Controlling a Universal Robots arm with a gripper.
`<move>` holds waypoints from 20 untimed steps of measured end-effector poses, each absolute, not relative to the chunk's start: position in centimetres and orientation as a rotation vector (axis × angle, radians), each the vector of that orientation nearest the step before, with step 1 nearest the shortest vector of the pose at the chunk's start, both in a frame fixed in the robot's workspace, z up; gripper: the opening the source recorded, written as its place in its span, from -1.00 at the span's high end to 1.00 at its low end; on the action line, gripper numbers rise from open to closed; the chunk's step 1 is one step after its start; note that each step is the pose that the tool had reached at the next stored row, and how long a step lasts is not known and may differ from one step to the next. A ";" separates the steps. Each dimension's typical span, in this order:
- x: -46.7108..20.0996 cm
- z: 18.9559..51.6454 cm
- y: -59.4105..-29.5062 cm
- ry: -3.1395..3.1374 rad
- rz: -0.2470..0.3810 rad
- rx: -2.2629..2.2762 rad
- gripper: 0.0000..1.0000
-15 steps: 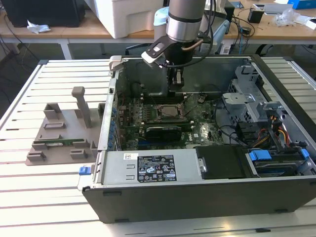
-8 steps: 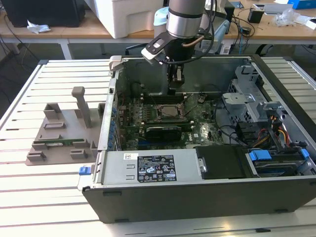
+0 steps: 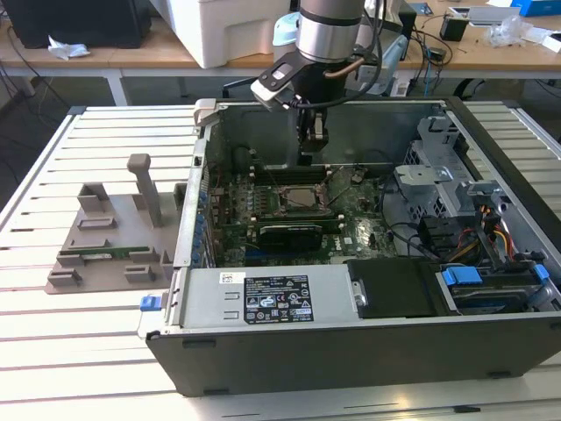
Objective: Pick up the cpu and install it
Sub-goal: 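Place the cpu into insertion slot, then close the cpu cover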
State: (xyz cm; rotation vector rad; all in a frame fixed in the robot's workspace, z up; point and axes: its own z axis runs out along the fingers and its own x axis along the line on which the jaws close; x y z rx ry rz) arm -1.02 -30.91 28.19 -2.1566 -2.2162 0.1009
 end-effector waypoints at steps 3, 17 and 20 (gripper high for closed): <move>-1.0 28.2 -30.9 -2.216 0.101 -2.157 0.79; 3.5 28.2 -30.9 -2.215 0.104 -2.155 0.79; 5.7 28.2 -30.9 -2.214 0.106 -2.154 0.79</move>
